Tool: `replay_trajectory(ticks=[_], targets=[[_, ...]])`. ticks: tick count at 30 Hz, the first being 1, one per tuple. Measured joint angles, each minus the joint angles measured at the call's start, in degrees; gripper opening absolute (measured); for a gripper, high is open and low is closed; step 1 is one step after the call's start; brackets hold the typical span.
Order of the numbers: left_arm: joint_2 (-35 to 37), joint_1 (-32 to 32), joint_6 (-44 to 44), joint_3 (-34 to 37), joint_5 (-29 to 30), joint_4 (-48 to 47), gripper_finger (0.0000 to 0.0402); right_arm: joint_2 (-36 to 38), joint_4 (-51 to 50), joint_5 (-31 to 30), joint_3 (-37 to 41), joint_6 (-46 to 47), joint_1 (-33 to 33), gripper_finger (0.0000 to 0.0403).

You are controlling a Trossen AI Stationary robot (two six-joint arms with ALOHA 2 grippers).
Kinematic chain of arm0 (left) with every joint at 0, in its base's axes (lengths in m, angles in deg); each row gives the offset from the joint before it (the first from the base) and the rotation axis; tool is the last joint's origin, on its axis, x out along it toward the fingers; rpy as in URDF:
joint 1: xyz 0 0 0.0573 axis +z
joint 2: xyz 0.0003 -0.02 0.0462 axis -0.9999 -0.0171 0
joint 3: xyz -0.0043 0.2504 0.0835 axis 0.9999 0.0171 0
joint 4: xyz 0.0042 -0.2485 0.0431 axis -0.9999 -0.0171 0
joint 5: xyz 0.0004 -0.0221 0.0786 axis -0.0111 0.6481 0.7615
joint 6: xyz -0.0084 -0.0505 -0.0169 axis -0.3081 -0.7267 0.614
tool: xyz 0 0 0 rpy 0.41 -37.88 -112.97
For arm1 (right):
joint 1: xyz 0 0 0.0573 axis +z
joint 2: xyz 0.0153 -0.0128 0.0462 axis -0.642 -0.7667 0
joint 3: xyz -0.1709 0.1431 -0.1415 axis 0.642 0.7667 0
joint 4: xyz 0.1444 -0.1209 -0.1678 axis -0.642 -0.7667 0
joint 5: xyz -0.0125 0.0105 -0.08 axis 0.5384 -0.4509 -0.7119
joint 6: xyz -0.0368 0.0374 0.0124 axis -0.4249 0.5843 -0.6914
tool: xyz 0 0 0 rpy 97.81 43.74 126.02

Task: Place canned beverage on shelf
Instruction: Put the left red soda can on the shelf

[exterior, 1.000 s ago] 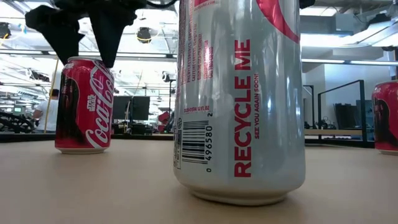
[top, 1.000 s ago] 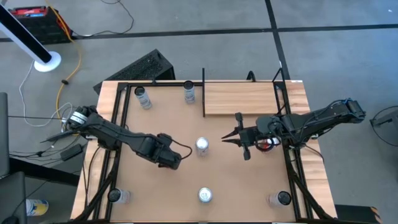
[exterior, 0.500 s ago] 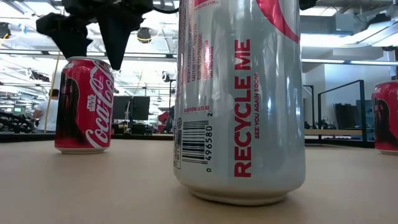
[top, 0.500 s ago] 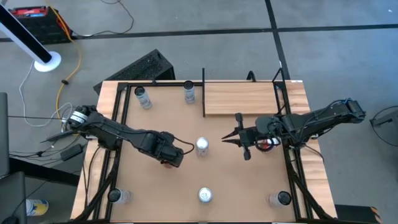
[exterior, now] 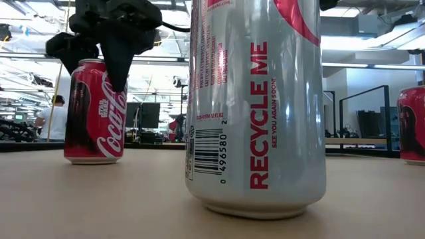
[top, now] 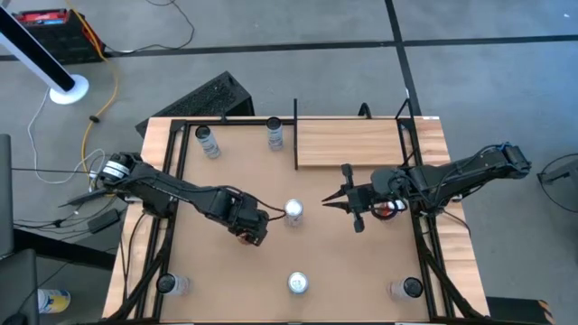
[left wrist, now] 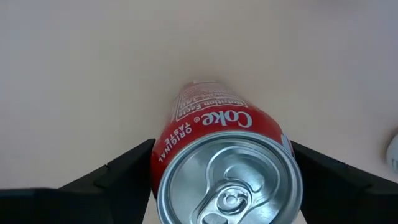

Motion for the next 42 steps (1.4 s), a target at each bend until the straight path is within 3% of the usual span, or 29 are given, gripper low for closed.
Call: replay_trajectory(ticks=[14, 20, 31, 42], targets=[[0.0, 7.9, 51.6, -5.3, -2.6, -2.9, 0.0287, 0.0, 0.9, 0.0, 0.0, 1.5, -0.5, 0.0064], [0.0, 8.1, 66.7, -5.3, -0.1, -3.3, 0.0287, 0.0, 1.1, 0.0, 0.0, 2.0, -0.5, 0.0064], [0.0, 7.2, 68.0, -3.4, -2.1, -1.2, 0.0340, 0.0, 1.3, 0.0, 0.0, 2.1, -0.5, 0.0064], [0.0, 7.2, 67.3, -3.4, -3.2, -4.9, 0.0346, 0.0, 1.3, 0.0, 0.0, 2.1, -0.5, 0.0064]])
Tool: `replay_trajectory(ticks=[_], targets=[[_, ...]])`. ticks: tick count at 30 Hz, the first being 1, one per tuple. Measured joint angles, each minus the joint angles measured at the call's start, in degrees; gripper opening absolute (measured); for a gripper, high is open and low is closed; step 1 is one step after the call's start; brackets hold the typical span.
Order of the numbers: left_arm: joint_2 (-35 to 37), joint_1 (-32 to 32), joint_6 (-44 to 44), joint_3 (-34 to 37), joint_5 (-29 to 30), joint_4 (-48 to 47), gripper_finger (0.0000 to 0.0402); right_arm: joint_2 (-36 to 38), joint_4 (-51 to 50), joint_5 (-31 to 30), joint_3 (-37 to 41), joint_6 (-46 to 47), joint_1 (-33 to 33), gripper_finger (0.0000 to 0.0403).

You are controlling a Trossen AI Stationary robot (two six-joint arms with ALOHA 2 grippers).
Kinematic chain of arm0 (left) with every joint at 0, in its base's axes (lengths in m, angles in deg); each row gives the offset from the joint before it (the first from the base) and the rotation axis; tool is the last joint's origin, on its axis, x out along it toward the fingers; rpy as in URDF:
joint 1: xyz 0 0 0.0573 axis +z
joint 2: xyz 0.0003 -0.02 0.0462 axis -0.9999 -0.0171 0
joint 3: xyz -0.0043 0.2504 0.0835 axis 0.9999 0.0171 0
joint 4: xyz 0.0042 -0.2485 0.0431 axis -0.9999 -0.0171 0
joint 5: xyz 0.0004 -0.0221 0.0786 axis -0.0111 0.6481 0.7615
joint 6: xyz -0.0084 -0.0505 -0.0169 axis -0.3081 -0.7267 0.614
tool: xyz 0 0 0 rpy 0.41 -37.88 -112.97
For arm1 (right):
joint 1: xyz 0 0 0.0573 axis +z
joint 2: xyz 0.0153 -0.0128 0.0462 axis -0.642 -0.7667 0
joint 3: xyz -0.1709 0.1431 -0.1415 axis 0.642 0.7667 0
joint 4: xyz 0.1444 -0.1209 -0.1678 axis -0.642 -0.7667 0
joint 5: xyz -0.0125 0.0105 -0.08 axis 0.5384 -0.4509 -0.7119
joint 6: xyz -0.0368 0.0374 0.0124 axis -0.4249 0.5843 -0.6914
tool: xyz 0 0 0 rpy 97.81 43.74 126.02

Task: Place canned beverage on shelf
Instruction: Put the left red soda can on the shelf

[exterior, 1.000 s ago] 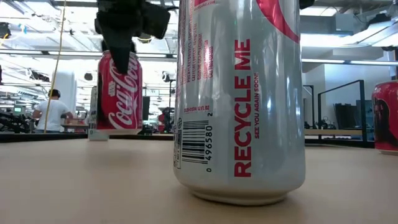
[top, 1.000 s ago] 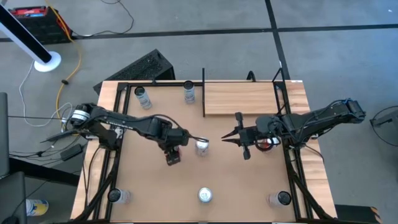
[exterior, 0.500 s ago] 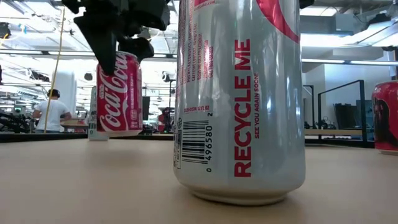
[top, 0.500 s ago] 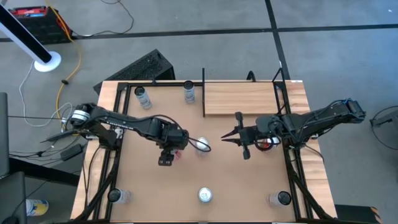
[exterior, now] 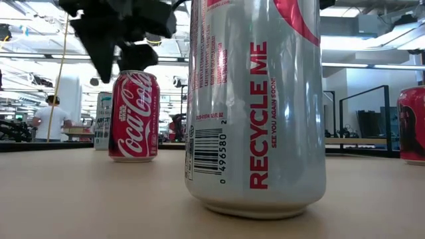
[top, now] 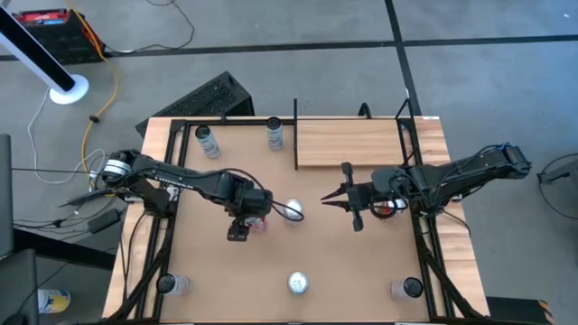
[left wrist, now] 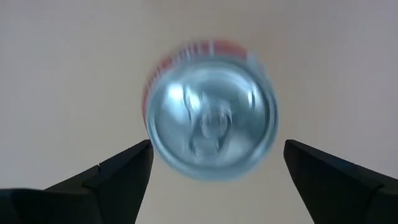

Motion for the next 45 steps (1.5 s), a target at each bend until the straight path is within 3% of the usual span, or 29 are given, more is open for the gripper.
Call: replay_trajectory(ticks=[7, 13, 16, 20, 24, 26, 35, 40, 45], targets=[[1.2, 0.0, -2.0, -3.1, 3.5, -12.6, 0.0346, -0.7, 1.4, 0.0, 0.0, 0.0, 0.0, 0.0064], [11.1, 0.1, -2.2, -0.1, 10.3, -7.5, 0.0347, -4.6, 7.2, 0.1, -0.4, -0.2, -0.3, 0.0064], [19.8, 0.1, -1.6, 5.9, 12.7, 2.6, 0.0347, -8.3, 6.3, 2.0, -3.4, -0.2, -1.0, 0.0064], [32.4, 0.1, 1.4, 19.9, 16.2, 26.1, 0.0347, -15.5, 5.6, 8.3, -9.9, -0.1, -2.7, 0.0068], [42.0, 0.1, 6.9, 33.9, 19.5, 51.2, 0.0347, -25.3, 2.7, 13.7, -19.0, 0.2, -4.2, 0.0103], [45.2, 0.5, 9.5, 38.0, 21.2, 58.0, 0.0347, -30.0, 0.3, 15.6, -24.6, 1.6, -4.8, 0.0132], [51.6, 2.4, 9.5, 41.6, 22.8, 54.3, 0.0347, -48.0, -9.8, 19.9, -45.4, 2.2, -5.5, 0.0285], [51.9, 2.4, 8.5, 42.2, 22.7, 51.3, 0.0347, -54.4, -13.7, 20.7, -52.7, 0.8, -5.7, 0.0324], [51.9, 2.4, 8.6, 42.2, 22.8, 47.4, 0.0347, -57.6, -16.3, 22.6, -56.1, 0.0, -6.5, 0.0334]])
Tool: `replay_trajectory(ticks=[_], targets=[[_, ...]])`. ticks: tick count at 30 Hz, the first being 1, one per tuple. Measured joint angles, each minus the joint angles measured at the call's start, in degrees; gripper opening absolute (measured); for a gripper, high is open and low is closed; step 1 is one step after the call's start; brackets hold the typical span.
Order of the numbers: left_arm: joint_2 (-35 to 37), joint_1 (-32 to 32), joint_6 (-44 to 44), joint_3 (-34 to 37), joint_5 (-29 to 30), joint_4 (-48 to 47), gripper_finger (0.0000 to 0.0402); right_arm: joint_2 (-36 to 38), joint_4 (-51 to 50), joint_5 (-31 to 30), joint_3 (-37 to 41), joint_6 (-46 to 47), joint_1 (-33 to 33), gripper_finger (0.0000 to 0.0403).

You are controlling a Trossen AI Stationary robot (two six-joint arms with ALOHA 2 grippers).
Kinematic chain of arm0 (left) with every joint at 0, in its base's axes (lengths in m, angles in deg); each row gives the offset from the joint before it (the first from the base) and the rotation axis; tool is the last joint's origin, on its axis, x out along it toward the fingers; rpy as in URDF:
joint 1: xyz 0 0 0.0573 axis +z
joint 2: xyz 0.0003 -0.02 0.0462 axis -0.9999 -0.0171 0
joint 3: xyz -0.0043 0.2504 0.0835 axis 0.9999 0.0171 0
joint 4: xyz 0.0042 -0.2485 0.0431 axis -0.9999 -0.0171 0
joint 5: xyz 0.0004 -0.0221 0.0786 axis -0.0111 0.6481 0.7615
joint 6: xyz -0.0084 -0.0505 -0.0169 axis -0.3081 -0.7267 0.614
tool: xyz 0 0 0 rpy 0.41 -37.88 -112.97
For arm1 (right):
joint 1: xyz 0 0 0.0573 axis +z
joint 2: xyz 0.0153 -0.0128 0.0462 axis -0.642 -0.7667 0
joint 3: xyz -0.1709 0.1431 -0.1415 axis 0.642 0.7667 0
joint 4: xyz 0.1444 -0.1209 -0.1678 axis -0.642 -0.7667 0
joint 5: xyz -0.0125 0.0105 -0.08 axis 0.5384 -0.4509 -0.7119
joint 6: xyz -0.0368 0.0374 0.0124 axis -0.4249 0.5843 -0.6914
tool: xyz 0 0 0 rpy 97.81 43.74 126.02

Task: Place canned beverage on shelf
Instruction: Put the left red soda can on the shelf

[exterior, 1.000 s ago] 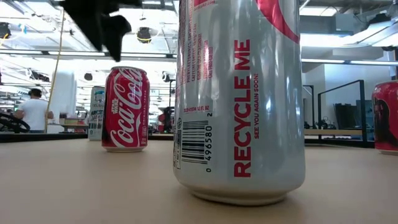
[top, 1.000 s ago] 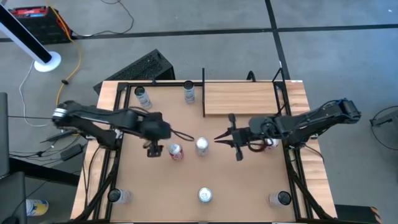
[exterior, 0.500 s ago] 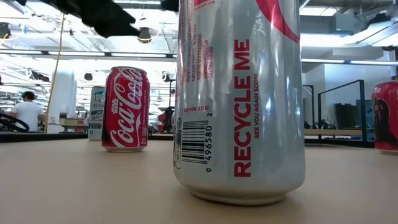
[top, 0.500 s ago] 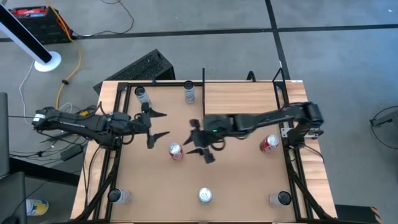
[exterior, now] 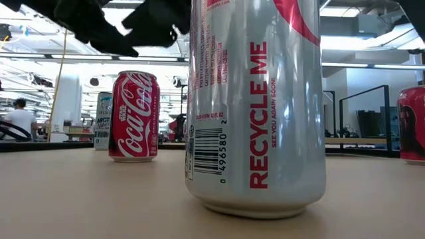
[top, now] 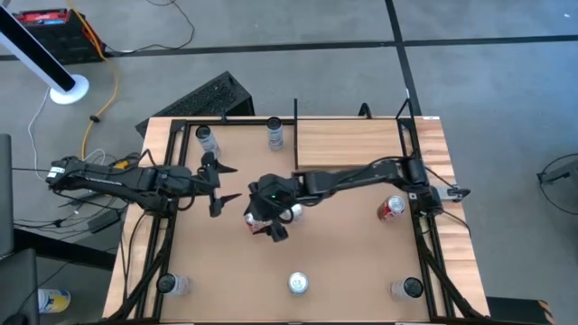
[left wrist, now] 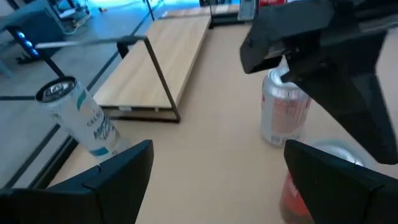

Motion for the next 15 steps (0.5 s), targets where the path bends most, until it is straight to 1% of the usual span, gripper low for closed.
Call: replay_trajectory(ticks=[4, 6, 9, 15], targets=[[0.0, 0.0, 1.3, 0.0, 0.0, -1.9, 0.0347, -1.5, 1.5, 0.0, -0.1, 0.0, -1.0, 0.0330], [0.0, 0.1, 2.0, 0.0, 0.2, -3.1, 0.0347, -1.9, -0.1, 0.0, 0.1, 0.6, -1.4, 0.0330], [0.0, 0.4, 2.1, 0.0, 1.4, -4.4, 0.0347, -2.9, 1.1, 0.0, 0.0, 0.7, -2.1, 0.0330], [0.0, 1.5, 2.0, 0.0, 1.3, -5.0, 0.0347, -4.6, 0.7, 0.0, 0.0, 0.7, -2.9, 0.0329]])
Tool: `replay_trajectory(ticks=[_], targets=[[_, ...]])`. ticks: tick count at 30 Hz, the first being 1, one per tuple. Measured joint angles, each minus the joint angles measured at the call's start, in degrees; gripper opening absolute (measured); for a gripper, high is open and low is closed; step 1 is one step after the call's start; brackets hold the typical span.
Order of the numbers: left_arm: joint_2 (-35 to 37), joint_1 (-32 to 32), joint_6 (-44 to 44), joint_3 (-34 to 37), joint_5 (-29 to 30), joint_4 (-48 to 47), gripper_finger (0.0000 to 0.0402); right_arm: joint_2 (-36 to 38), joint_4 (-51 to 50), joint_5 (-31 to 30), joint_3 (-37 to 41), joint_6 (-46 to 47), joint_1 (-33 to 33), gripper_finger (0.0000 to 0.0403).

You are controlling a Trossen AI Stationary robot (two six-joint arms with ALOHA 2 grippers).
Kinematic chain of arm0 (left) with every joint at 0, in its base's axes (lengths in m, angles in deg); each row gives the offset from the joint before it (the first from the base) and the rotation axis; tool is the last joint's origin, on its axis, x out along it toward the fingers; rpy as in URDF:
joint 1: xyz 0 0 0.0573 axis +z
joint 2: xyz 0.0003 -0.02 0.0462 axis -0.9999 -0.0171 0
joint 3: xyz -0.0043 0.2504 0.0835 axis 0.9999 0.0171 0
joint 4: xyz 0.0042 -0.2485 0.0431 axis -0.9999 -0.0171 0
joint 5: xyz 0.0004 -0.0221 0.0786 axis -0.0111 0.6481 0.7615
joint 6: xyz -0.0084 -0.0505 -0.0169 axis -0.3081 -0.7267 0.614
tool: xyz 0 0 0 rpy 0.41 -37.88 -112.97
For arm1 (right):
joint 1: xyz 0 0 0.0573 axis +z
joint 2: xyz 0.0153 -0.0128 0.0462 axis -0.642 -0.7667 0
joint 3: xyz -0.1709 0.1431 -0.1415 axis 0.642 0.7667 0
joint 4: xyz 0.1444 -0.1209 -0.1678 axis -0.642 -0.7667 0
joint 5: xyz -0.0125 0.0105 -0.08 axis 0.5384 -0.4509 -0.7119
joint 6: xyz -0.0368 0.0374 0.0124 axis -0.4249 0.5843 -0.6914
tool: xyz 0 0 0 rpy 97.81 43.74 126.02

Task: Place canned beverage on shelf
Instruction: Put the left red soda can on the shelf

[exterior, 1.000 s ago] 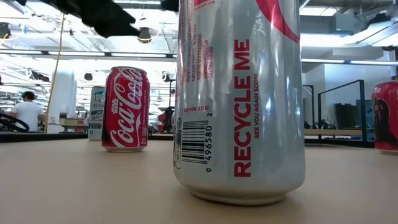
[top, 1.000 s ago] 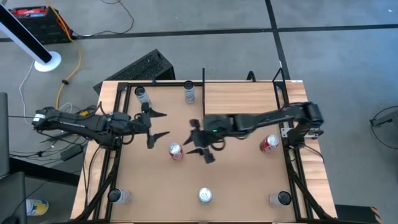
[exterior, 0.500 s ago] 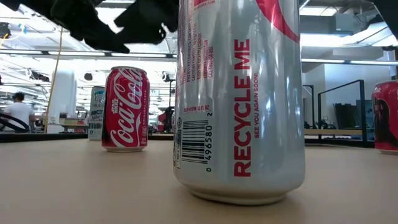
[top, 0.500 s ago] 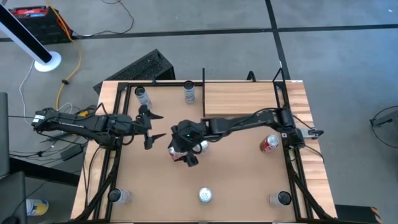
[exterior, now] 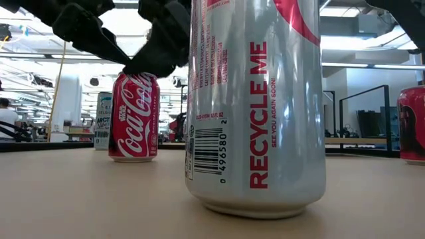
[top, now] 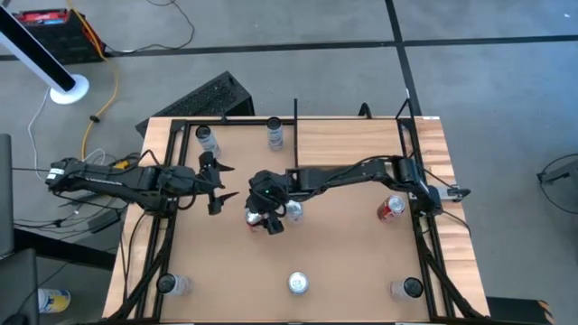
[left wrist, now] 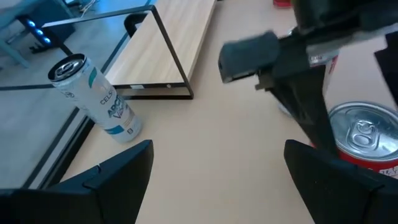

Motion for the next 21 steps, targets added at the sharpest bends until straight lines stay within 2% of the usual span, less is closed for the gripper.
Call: replay_trajectory(ticks=[7, 15, 21], targets=[[0.0, 1.1, -0.1, 0.0, -0.2, 0.0, 0.0347, 0.0, -0.8, -0.2, 0.0, -0.2, 0.1, 0.0329], [0.0, 1.9, -0.8, 0.0, -2.4, -0.1, 0.0347, 0.1, -2.4, -3.5, 0.0, 0.2, 0.2, 0.0327], [0.0, 1.9, -0.9, 0.0, -2.4, -0.2, 0.0347, 0.1, -2.5, -4.4, 0.0, 0.3, 0.3, 0.0297]])
